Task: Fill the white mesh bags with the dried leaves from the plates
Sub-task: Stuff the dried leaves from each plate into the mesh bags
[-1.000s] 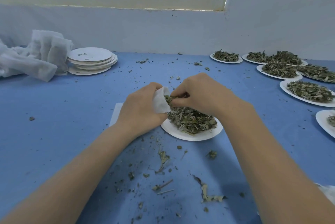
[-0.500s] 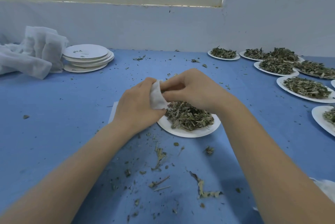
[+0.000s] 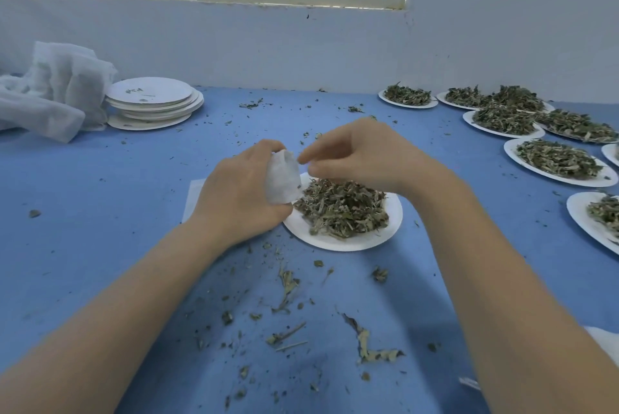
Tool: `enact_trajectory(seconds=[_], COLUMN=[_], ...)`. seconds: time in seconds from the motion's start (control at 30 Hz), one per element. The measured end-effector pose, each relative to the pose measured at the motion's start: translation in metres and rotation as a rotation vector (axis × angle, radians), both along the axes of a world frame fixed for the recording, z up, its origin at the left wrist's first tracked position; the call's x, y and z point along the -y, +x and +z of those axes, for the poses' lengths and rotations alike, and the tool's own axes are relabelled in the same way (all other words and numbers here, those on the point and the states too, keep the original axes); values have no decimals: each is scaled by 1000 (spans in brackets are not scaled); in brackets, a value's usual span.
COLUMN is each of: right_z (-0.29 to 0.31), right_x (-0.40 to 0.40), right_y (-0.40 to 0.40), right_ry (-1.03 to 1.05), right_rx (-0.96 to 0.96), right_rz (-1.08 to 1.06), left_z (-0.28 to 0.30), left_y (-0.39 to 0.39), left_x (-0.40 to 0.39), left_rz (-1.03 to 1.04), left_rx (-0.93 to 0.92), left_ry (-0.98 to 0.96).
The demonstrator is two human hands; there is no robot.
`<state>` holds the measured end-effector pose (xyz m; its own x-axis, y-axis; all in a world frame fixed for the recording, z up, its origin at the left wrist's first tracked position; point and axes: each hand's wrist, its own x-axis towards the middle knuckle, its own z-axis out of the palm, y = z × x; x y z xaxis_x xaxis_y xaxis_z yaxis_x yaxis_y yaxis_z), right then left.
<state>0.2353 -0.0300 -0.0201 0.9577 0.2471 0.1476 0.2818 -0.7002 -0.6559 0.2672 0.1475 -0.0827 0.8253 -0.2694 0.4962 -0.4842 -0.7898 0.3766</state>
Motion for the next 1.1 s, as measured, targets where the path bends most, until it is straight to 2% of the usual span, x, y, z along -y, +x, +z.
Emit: enact_trajectory(seconds=[0.07,0.13,0.2,0.3,0.53,0.77,0.93,1.1], right_z=[3,3,0,-6,-7,2,1,-4], right_x=[9,12,8,3,7,14,4,-9], right_y=[1,2,1,4,5,2,3,6], right_ry=[-280,-466,-518,-530,-352,3,121,282], right_rx=[-31,-157,-215,-157,27,108,200,274], right_rz=[-107,-153,-143,-122,-136,-151,-181,-266], left_z=[-2,-4,-6,-7,-8,-7,-5,-4], left_y=[2,3,3,4,3,2,0,-2], left_x=[-1,-1,-1,-1,-1,-1,0,3], left_rz=[10,19,26,13,10,7,3,4], left_rx=[-32,-62,-75,-76,-90,-108,-108,-110], left_ry=[8,-6,-29,-41,-30,-34,-49,-135])
